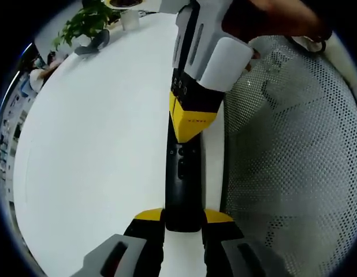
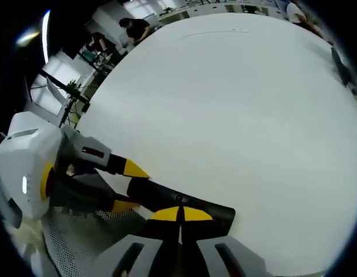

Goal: Press the specified remote control buttons in sequence, fully releasing each button before pressing the next.

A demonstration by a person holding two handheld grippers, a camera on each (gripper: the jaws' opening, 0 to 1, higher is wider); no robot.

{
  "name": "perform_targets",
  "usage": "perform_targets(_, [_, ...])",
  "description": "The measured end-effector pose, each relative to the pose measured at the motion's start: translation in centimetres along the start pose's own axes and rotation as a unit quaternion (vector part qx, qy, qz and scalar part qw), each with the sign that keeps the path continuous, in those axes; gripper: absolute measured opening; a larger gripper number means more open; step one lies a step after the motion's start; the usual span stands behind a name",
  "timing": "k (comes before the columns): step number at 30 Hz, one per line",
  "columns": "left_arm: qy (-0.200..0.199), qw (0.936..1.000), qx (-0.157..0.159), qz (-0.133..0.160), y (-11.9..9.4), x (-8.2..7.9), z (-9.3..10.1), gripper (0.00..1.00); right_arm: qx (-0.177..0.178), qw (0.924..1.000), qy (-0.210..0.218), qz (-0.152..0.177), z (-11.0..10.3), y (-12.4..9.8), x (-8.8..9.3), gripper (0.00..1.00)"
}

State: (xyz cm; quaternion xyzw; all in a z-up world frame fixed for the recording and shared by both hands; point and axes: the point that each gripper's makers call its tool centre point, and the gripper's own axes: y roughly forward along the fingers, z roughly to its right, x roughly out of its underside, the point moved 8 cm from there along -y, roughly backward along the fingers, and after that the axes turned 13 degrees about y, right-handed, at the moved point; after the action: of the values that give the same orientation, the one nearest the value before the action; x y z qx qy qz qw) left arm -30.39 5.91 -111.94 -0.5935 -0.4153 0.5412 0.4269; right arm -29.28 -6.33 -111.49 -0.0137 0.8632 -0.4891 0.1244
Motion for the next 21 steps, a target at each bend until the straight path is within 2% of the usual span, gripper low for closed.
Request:
perform_targets(8, [-0.001, 1.0, -0.001, -0.001, 0.01, -0.03, 0.04, 0.23, 0.003, 0.9999, -0.01, -0.008, -0.01, 0.11, 0.16, 0.0])
perform_targets(18, [0.001, 1.0, -0.001, 0.001, 0.03, -0.02, 0.07, 0.23, -0.017, 0.9994, 0.027, -0.015, 0.61, 0.29, -0.14, 0.0])
perform_targets(21, [0.003, 1.0, -0.002, 0.006, 0.02, 0.09, 0.06, 0.23, -0.005, 0.9997, 0.018, -0.017, 0.26, 0.36, -0.16, 0.0])
